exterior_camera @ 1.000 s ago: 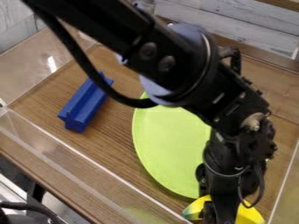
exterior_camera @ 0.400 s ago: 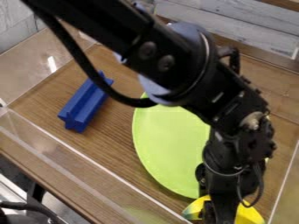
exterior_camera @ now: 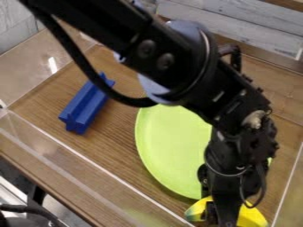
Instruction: Put the banana in the green plate
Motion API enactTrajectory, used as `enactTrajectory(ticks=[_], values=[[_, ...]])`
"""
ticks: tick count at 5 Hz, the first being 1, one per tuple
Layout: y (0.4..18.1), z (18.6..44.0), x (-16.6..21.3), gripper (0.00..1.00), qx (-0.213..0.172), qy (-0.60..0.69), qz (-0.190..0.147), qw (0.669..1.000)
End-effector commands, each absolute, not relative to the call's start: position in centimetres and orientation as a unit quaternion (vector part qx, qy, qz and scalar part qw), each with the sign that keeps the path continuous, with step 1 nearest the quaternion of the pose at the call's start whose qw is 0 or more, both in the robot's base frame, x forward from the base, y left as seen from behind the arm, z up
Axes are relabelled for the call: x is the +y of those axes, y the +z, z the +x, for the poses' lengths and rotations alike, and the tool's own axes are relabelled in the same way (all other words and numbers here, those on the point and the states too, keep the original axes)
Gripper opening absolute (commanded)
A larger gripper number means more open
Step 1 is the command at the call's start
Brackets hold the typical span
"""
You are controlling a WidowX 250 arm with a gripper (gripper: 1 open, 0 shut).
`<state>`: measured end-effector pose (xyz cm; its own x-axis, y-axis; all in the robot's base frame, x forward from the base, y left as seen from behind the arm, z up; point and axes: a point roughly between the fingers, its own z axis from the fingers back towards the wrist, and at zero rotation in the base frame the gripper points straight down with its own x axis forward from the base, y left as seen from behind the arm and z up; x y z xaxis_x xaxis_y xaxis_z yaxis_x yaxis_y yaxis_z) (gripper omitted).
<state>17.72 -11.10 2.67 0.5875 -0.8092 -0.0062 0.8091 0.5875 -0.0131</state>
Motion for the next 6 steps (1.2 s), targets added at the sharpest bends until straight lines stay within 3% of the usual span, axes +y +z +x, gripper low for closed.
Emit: enactTrajectory(ticks=[1,5,6], values=[[3.3,18.2,-11.0,0.0,-0.014,-0.446,-0.006,0.895],[2.5,17.9,-10.8,0.0,-0.022,-0.434,-0.016,0.9],[2.0,17.9,-10.8,1.0,-0.022,-0.43,-0.02,0.902]])
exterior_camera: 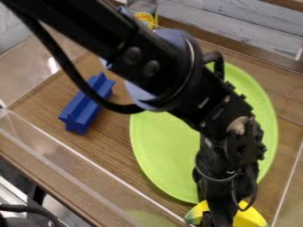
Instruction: Put the banana in the green plate
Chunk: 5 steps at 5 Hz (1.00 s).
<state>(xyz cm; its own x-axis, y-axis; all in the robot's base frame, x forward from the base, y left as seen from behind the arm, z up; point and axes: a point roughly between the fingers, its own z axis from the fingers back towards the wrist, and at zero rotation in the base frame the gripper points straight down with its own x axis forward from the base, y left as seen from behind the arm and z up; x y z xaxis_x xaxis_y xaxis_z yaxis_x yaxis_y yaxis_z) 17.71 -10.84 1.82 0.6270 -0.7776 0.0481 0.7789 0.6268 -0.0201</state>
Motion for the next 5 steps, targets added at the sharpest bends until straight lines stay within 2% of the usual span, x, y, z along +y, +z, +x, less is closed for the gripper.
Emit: enactTrajectory(ticks=[1,5], values=[[2.11,17.86,-10.82,0.0,-0.022,-0.427,-0.022,0.904],[2.09,17.62,-11.34,0.0,-0.017,-0.422,-0.034,0.906]])
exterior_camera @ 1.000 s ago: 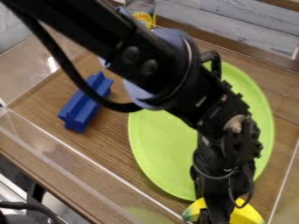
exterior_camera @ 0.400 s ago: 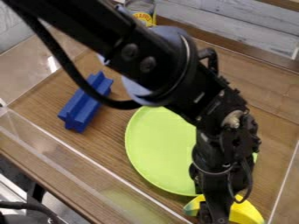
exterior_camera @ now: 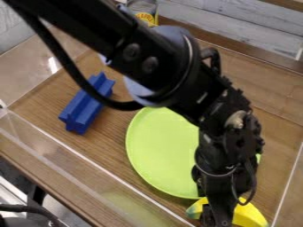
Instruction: Put the banana in the green plate
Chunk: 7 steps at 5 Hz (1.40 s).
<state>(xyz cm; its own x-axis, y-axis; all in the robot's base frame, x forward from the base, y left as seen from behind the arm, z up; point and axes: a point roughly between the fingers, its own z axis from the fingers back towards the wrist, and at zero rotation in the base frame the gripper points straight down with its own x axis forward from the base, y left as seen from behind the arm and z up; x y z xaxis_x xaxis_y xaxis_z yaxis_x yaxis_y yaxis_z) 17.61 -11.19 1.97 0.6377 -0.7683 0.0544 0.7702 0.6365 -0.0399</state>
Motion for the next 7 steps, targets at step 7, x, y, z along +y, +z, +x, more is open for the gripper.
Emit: enactTrajectory(ticks=[7], values=[[1.93,17.45,-12.38,0.0,-0.019,-0.423,-0.056,0.904]])
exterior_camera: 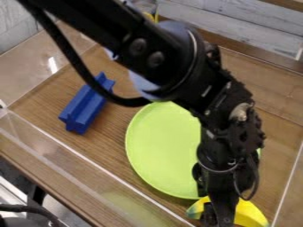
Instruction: Put the banana in the green plate
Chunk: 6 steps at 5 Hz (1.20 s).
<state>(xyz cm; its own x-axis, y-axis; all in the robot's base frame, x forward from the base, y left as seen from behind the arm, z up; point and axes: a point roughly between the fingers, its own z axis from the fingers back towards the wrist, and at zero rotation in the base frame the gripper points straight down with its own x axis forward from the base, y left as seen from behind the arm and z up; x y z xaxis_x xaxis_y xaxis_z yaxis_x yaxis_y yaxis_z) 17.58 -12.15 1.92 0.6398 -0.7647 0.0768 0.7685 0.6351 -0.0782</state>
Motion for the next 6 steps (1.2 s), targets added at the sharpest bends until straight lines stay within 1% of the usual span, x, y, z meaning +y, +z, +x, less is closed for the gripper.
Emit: enactTrajectory(ticks=[1,2,4,6], values=[[1.9,17.4,-12.6,0.0,-0.019,-0.425,-0.059,0.903],[1.9,17.4,-12.7,0.0,-0.02,-0.426,-0.062,0.902],[1.9,17.3,-13.2,0.0,-0.041,-0.444,-0.064,0.893],[1.9,17.1,-13.8,0.0,-0.052,-0.458,-0.07,0.885]])
